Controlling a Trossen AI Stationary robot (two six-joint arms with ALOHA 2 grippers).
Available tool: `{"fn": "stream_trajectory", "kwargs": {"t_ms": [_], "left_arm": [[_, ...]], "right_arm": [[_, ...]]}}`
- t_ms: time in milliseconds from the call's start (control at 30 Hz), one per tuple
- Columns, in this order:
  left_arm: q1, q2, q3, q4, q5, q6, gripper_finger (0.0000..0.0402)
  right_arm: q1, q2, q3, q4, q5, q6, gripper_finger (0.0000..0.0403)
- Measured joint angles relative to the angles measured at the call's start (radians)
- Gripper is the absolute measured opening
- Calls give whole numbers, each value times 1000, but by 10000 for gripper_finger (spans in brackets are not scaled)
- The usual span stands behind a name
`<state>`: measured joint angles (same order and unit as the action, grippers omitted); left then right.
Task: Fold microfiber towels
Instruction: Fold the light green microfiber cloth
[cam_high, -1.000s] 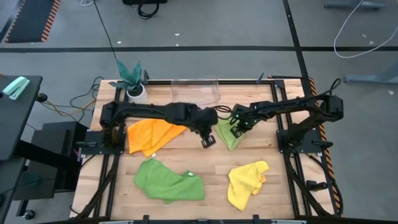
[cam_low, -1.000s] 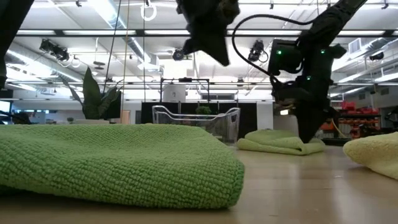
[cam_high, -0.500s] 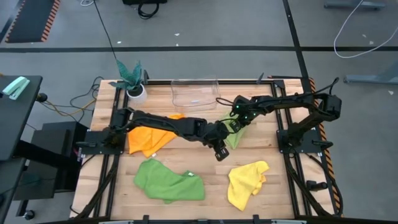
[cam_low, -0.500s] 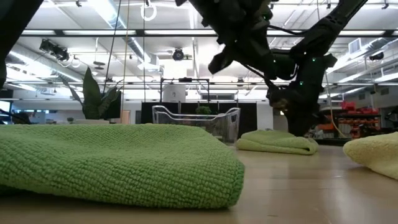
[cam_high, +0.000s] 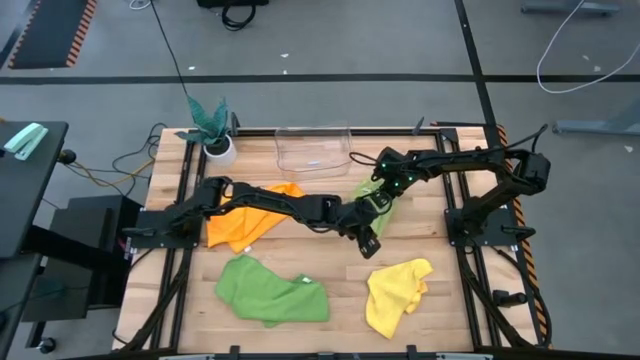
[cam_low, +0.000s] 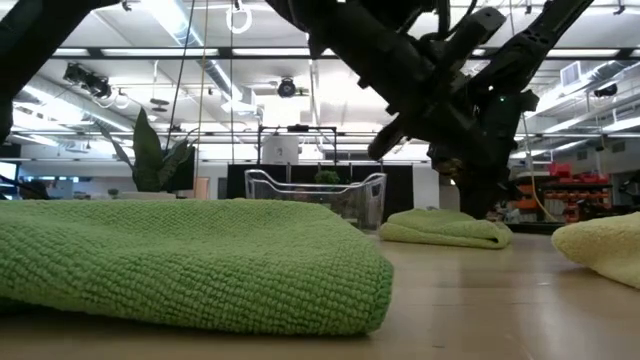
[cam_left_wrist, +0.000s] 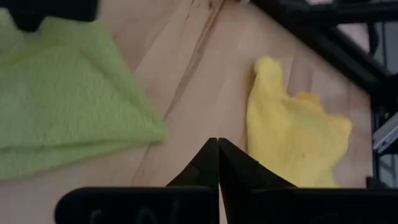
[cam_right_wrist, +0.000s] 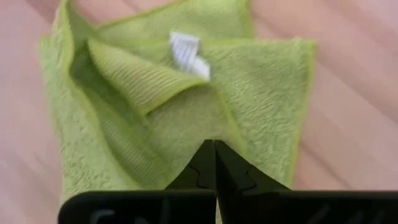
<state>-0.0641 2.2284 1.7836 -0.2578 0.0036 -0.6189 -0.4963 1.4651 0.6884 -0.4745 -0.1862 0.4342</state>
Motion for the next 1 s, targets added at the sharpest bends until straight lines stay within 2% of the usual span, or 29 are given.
{"fn": "stream_trajectory", "kwargs": {"t_ms": [233,467,733,1000], "left_arm": [[41,13,1,92,0,-25,16],[68,42,2,89,35,-17,6],[76,65,0,-40,28,-14,16],[79,76,1,-153,-57,-36,11]], "right_arm": [[-40,0,0,4,-5,-11,0],[1,0,0,19,-18,20,0],[42,0,0,88,-34,92,0],[41,-1,1,84,-40,97,0]]}}
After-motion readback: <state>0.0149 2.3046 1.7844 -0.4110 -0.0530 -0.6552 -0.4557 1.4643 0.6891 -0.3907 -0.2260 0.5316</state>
